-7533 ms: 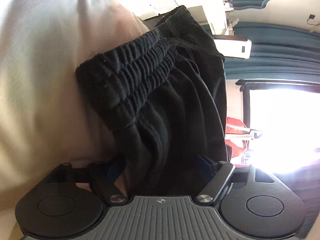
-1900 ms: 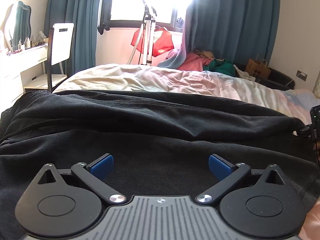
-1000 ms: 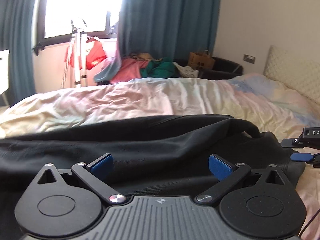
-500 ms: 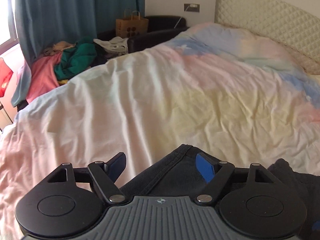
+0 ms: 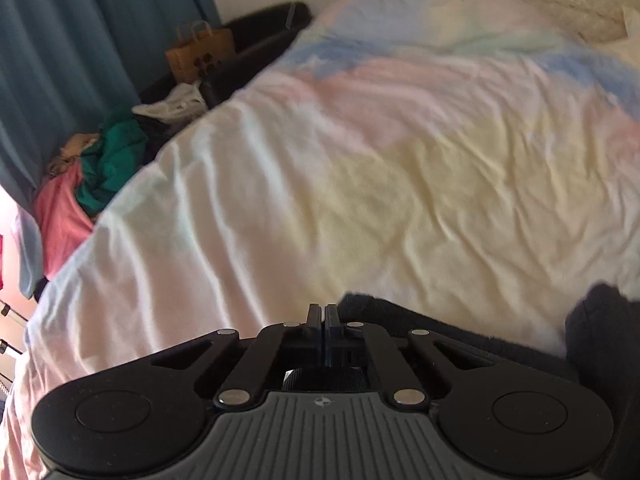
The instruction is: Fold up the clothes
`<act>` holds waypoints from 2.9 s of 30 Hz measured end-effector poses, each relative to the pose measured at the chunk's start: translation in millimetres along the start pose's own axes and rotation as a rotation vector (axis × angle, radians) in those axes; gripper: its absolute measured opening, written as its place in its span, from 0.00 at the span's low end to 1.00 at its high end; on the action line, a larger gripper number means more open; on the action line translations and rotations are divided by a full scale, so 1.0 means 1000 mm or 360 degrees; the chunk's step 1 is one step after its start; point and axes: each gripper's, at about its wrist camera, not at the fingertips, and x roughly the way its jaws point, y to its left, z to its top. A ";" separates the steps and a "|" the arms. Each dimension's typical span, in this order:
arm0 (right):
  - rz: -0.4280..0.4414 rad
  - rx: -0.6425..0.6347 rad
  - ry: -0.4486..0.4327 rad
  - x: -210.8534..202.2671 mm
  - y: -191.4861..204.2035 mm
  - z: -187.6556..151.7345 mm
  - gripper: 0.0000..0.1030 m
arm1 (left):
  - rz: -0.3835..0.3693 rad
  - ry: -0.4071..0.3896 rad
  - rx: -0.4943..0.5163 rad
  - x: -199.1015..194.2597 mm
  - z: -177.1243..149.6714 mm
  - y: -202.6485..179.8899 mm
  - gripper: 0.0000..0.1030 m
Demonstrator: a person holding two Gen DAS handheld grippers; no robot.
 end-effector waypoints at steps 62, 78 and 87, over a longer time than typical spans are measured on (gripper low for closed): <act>-0.0038 0.0545 0.0181 -0.062 -0.088 0.042 0.61 | 0.0992 -0.0510 -0.3343 -0.674 -0.639 0.005 0.88; -0.0071 0.0431 0.0375 -0.004 -0.070 0.034 0.60 | 0.0707 -0.0662 -0.3366 -0.641 -0.646 0.023 0.62; -0.0032 0.0393 0.0360 -0.007 -0.053 0.024 0.60 | 0.0644 -0.0638 -0.3347 -0.637 -0.635 0.007 0.62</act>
